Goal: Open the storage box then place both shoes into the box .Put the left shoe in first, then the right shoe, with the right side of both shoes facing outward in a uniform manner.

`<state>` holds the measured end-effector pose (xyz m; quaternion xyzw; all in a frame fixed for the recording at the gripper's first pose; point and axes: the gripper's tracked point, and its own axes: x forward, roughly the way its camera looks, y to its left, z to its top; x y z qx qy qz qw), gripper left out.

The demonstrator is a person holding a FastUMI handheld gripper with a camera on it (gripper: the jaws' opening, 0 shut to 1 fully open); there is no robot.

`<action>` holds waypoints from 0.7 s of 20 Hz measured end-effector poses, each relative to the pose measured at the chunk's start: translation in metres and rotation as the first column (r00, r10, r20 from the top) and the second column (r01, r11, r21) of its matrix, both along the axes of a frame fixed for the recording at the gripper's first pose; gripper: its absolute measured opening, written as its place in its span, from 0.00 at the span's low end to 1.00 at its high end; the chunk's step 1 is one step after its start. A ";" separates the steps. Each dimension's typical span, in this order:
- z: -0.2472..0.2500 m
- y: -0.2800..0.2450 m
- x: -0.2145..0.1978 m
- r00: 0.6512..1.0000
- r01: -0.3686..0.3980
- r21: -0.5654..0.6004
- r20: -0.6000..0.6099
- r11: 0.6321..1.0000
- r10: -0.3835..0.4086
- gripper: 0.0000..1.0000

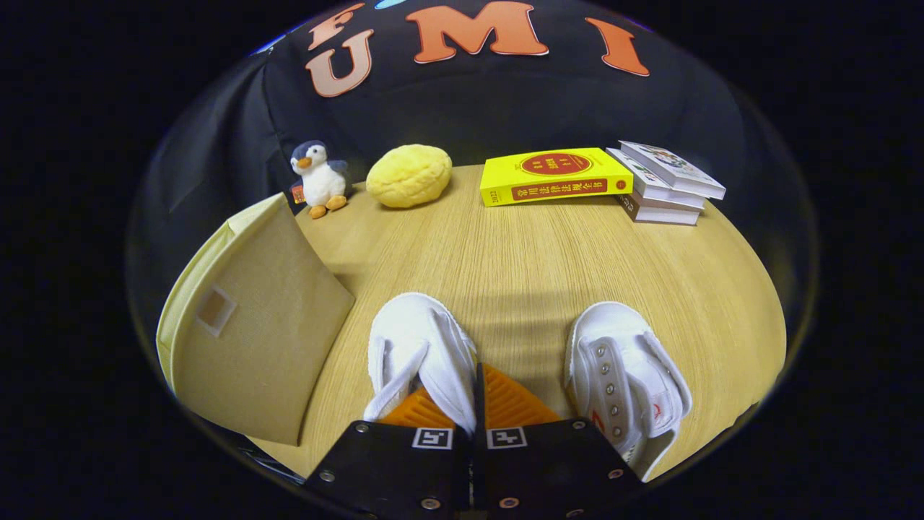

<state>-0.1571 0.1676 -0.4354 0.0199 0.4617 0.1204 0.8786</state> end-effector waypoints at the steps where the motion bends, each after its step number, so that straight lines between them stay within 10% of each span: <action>1: 0.009 0.001 0.003 1.000 0.012 0.015 0.003 1.000 -0.012 0.03; 14: 0.143 0.072 0.023 0.999 0.015 0.114 -0.051 0.993 -0.009 0.03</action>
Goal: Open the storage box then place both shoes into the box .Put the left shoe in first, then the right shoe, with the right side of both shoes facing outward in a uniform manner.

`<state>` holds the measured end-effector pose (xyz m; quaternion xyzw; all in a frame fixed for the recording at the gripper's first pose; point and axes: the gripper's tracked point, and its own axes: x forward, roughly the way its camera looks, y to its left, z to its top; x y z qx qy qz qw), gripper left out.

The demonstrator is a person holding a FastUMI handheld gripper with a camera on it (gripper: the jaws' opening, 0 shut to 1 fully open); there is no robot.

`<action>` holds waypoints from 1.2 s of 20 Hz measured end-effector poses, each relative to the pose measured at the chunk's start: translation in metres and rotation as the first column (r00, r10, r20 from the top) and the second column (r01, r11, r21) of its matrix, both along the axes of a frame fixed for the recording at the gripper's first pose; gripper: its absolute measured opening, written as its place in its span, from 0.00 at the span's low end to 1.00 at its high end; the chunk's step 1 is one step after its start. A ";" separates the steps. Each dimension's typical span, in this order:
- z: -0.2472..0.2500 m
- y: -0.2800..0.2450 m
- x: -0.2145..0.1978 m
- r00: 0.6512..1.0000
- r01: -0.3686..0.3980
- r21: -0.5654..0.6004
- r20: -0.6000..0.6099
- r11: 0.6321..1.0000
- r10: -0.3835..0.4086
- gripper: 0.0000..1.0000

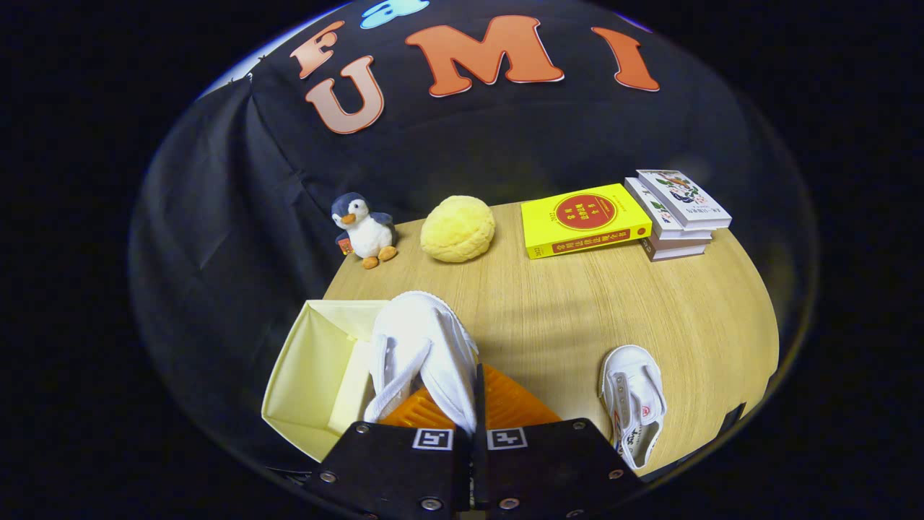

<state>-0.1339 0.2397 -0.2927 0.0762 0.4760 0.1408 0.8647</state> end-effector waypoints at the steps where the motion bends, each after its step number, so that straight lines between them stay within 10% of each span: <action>1: 0.007 0.010 0.001 1.000 -0.007 0.002 -0.002 1.000 0.007 0.03; 13: -0.005 0.147 -0.026 0.985 -0.047 0.020 -0.167 0.999 0.050 0.03; 24: -0.077 0.183 -0.047 0.942 0.058 -0.131 -0.322 0.990 -0.098 0.04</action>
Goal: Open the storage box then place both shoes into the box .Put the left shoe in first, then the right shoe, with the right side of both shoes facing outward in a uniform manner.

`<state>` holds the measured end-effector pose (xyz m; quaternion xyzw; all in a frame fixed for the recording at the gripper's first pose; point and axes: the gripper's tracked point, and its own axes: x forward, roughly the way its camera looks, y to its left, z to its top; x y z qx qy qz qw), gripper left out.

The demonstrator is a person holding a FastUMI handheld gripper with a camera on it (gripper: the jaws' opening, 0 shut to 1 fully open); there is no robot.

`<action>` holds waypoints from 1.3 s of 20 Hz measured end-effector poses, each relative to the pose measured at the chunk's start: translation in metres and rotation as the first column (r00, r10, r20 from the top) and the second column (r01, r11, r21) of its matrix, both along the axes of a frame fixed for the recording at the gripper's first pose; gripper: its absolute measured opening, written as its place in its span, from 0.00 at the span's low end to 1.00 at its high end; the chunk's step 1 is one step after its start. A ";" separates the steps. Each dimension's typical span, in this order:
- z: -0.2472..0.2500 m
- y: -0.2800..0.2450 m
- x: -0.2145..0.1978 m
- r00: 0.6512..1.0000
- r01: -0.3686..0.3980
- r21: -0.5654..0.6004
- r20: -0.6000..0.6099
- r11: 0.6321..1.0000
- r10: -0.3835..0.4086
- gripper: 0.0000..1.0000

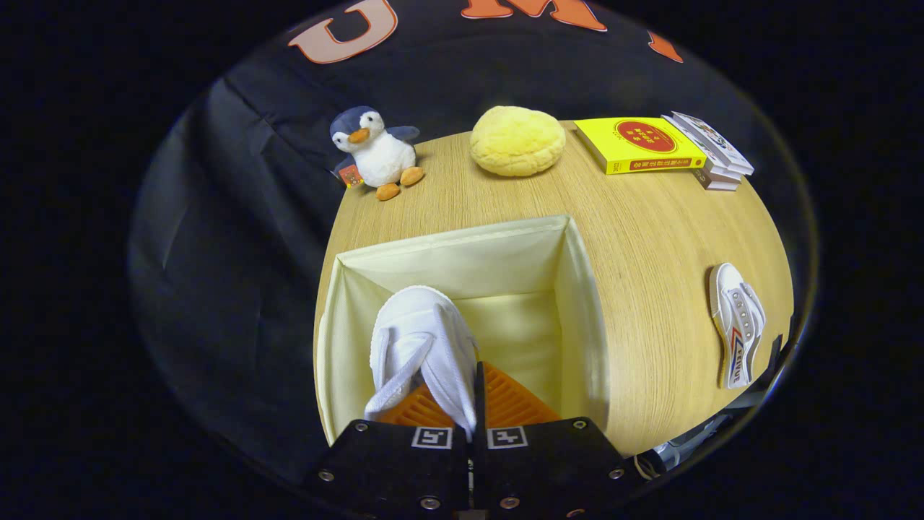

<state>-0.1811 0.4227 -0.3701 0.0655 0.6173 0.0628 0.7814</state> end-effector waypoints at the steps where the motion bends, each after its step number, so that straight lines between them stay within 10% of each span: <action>1: -0.006 0.001 0.000 1.000 0.013 -0.012 0.000 1.000 -0.013 0.04; 9: -0.046 0.018 -0.013 0.991 0.091 0.001 -0.102 0.996 -0.091 0.05; 18: 0.004 0.037 -0.019 0.991 0.047 0.318 -0.135 0.947 -0.004 0.36; 26: 0.081 -0.023 0.009 0.983 -0.167 0.403 0.134 0.900 0.122 0.73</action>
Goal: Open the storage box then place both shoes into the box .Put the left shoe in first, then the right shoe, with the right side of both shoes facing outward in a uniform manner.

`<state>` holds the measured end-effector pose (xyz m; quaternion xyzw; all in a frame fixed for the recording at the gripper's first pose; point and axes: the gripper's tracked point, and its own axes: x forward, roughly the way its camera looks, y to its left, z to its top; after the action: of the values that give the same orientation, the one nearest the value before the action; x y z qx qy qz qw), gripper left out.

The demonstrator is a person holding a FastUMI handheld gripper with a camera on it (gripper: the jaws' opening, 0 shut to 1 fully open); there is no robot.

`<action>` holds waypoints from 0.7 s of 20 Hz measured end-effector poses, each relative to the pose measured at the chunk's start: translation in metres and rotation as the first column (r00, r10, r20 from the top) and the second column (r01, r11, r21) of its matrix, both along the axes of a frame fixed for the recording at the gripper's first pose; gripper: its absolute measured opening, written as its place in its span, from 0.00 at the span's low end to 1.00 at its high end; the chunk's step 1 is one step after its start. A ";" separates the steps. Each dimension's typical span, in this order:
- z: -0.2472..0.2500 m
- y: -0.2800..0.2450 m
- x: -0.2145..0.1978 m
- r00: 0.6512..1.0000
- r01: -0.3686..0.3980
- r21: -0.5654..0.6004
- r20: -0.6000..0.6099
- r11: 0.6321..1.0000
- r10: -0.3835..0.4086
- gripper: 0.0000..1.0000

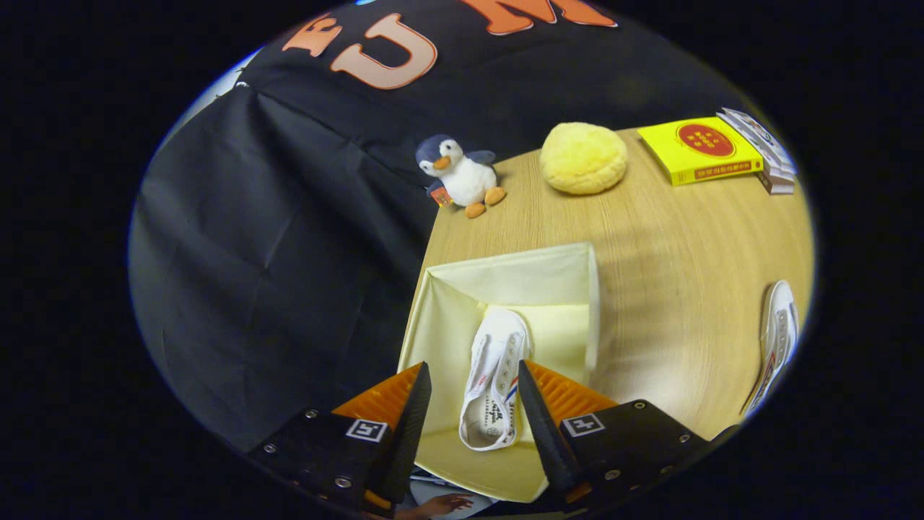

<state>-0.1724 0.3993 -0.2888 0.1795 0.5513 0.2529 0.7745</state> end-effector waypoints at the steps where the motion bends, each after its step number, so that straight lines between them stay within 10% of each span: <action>1: 0.006 -0.014 0.004 0.999 0.001 -0.003 0.032 1.000 0.000 0.76; 14: -0.037 -0.279 0.014 0.958 0.205 -0.355 0.265 0.912 -0.112 0.90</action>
<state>-0.1582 0.1198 -0.3261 0.0394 0.4759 0.0972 0.8732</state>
